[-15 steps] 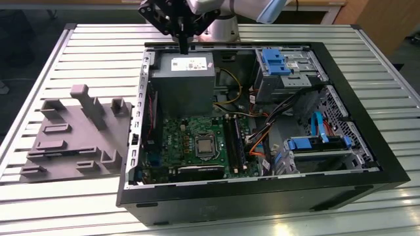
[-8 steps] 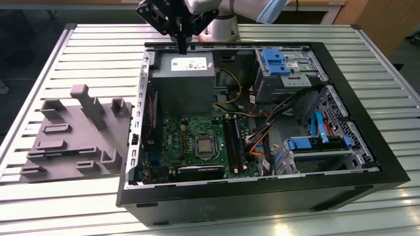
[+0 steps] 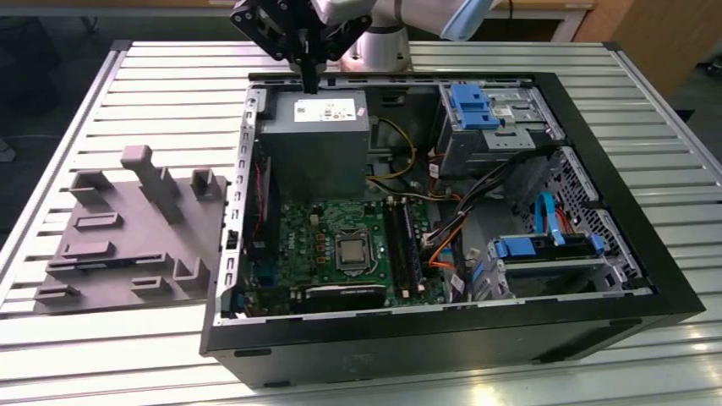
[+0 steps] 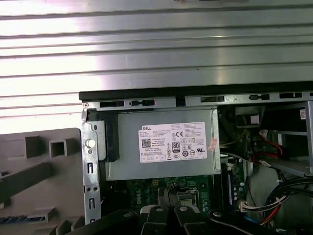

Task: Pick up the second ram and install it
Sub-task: 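Reach for the second ram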

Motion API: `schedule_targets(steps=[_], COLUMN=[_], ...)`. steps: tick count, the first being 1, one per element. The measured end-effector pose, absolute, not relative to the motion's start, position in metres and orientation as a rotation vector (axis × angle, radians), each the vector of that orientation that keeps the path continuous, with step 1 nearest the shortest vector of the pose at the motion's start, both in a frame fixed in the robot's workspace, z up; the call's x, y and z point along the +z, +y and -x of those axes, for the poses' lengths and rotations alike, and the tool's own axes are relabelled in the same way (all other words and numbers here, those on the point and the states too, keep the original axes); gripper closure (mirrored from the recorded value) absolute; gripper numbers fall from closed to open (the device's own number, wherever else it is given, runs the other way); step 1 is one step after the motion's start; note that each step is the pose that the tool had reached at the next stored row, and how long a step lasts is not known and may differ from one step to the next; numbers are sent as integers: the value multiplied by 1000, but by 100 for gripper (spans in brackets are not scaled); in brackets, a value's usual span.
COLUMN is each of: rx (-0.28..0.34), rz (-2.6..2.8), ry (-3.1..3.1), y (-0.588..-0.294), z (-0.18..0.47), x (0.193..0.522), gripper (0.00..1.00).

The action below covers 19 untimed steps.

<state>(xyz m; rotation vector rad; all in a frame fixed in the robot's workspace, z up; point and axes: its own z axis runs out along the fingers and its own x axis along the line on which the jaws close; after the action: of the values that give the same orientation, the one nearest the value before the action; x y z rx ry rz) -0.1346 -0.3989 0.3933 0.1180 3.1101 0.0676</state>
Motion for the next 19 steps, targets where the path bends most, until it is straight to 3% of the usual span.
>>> schedule_targets(steps=[19], rx=[68], rz=[-118], ry=[3109], y=[-399], z=[142], x=[393], gripper=[89])
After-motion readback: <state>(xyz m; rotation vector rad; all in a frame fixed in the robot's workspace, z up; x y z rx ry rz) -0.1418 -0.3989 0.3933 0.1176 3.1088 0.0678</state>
